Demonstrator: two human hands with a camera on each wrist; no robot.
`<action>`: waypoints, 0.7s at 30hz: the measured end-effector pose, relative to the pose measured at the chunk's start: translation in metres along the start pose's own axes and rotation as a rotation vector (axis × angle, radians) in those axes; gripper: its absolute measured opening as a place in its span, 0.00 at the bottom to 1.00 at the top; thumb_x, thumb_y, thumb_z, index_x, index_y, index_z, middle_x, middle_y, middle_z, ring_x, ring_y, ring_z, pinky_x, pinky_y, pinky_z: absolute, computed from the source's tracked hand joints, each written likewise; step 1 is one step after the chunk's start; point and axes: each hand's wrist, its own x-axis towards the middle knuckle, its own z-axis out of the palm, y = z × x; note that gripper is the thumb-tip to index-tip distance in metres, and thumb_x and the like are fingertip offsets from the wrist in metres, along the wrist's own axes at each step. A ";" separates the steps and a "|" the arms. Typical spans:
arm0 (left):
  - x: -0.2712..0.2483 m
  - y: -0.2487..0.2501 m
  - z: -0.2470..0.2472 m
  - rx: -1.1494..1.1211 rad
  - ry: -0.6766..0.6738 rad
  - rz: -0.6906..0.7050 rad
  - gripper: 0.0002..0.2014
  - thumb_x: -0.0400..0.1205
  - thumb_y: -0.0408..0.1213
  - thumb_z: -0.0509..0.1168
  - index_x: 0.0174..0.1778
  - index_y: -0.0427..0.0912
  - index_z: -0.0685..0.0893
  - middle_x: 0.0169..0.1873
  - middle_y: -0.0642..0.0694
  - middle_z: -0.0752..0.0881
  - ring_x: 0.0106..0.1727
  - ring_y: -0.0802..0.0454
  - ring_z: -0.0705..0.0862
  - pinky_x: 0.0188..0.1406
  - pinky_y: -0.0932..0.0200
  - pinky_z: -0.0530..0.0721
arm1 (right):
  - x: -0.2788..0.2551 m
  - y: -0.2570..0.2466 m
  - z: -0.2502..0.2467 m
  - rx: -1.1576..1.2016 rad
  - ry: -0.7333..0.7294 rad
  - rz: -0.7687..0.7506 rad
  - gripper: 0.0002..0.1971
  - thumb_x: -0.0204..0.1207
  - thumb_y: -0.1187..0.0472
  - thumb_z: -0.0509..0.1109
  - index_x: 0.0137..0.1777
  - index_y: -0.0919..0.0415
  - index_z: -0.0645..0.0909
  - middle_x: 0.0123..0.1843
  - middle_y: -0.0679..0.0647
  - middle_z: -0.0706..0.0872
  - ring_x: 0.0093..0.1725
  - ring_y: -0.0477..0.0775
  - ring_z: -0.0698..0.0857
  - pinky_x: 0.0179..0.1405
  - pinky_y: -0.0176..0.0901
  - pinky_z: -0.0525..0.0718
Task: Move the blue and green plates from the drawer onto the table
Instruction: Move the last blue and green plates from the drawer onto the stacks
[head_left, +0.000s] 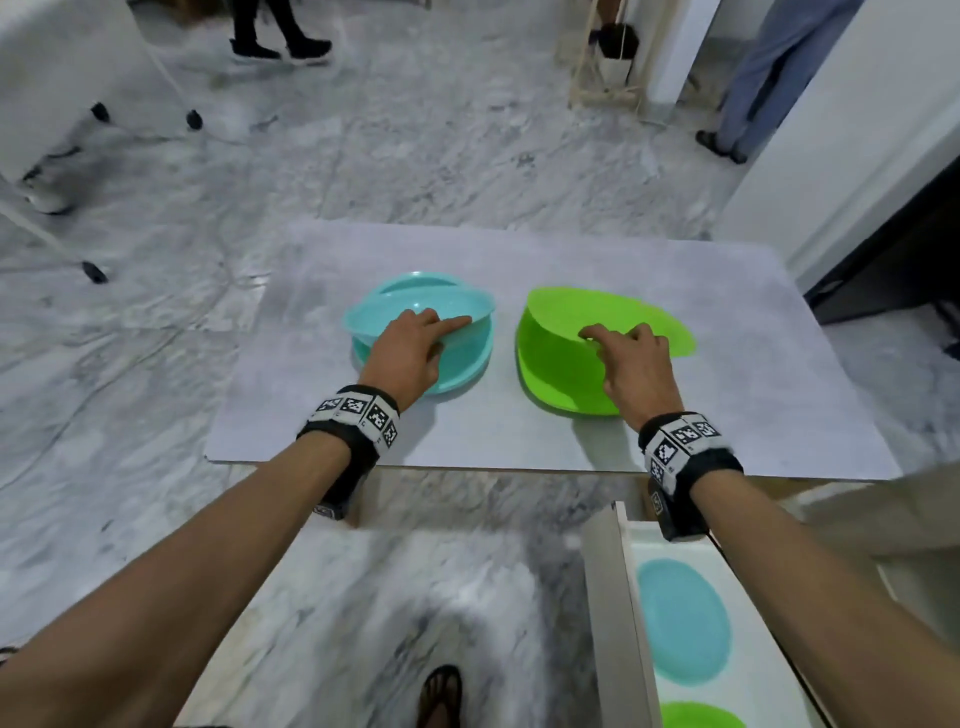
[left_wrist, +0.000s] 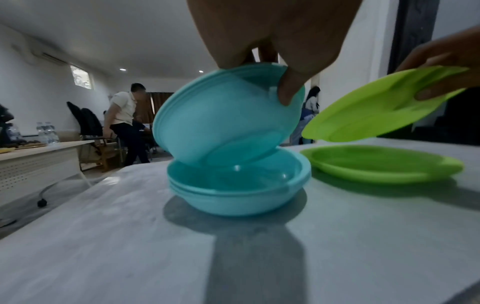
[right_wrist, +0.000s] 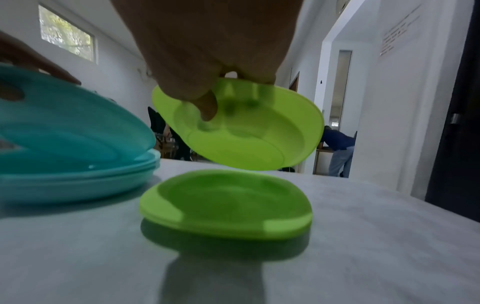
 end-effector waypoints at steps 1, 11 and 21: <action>-0.002 -0.004 0.008 0.014 -0.005 0.020 0.25 0.77 0.25 0.61 0.69 0.48 0.79 0.42 0.39 0.82 0.43 0.39 0.76 0.44 0.45 0.78 | -0.004 0.002 0.010 -0.005 0.005 -0.002 0.31 0.64 0.77 0.67 0.64 0.47 0.76 0.44 0.53 0.90 0.47 0.62 0.75 0.43 0.50 0.62; -0.013 -0.033 0.056 0.016 -0.045 -0.008 0.23 0.77 0.24 0.60 0.65 0.49 0.83 0.42 0.38 0.84 0.39 0.37 0.80 0.44 0.41 0.82 | -0.022 0.012 0.060 0.174 -0.169 0.073 0.29 0.67 0.78 0.64 0.67 0.55 0.80 0.54 0.67 0.88 0.55 0.69 0.80 0.51 0.56 0.80; -0.009 -0.046 0.057 -0.060 -0.169 -0.122 0.18 0.81 0.29 0.62 0.66 0.47 0.82 0.49 0.38 0.84 0.52 0.39 0.82 0.52 0.50 0.78 | -0.019 0.012 0.060 0.183 -0.378 0.105 0.25 0.73 0.61 0.67 0.71 0.46 0.78 0.61 0.63 0.87 0.56 0.65 0.84 0.50 0.49 0.80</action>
